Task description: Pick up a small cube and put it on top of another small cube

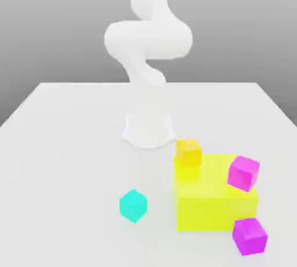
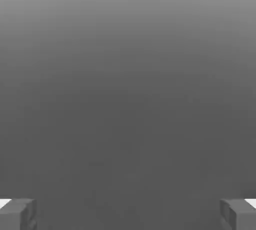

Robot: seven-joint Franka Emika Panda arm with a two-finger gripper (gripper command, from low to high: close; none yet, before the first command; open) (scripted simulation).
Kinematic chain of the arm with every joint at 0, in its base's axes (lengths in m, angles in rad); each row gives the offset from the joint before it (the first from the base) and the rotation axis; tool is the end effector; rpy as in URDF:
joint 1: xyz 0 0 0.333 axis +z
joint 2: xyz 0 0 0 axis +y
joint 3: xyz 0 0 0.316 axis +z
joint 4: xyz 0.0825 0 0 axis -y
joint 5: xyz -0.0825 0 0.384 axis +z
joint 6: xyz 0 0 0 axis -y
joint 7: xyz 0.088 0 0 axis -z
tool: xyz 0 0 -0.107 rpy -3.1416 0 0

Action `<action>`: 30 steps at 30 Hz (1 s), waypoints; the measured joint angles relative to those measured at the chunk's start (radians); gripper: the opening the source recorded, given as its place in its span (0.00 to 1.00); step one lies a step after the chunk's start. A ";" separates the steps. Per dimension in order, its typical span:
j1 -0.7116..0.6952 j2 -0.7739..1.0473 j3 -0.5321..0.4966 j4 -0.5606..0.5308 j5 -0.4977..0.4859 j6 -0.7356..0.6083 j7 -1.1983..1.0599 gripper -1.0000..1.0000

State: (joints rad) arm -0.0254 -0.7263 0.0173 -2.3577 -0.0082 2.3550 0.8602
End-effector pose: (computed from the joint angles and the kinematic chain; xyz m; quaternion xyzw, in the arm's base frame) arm 0.3769 -0.0010 0.6612 -0.8492 0.3919 -0.3263 0.1372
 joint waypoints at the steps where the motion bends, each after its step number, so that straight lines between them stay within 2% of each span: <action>1: -0.014 0.036 0.009 -0.027 -0.003 0.027 0.029 0.50; 12: -0.143 0.429 0.082 -0.316 -0.029 0.311 0.333 0.50; 18: -0.177 0.675 0.083 -0.488 -0.010 0.489 0.494 0.50; 20: -0.176 0.748 0.079 -0.508 -0.009 0.546 0.522 0.50; 26: -0.120 0.964 0.007 -0.479 -0.064 0.720 0.572 0.50; 27: -0.111 0.992 -0.002 -0.474 -0.067 0.743 0.574 0.00; 30: -0.111 0.992 -0.002 -0.474 -0.068 0.744 0.575 0.00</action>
State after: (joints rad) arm -0.1369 0.2659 0.0152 -2.8318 -0.0758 3.0988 1.4349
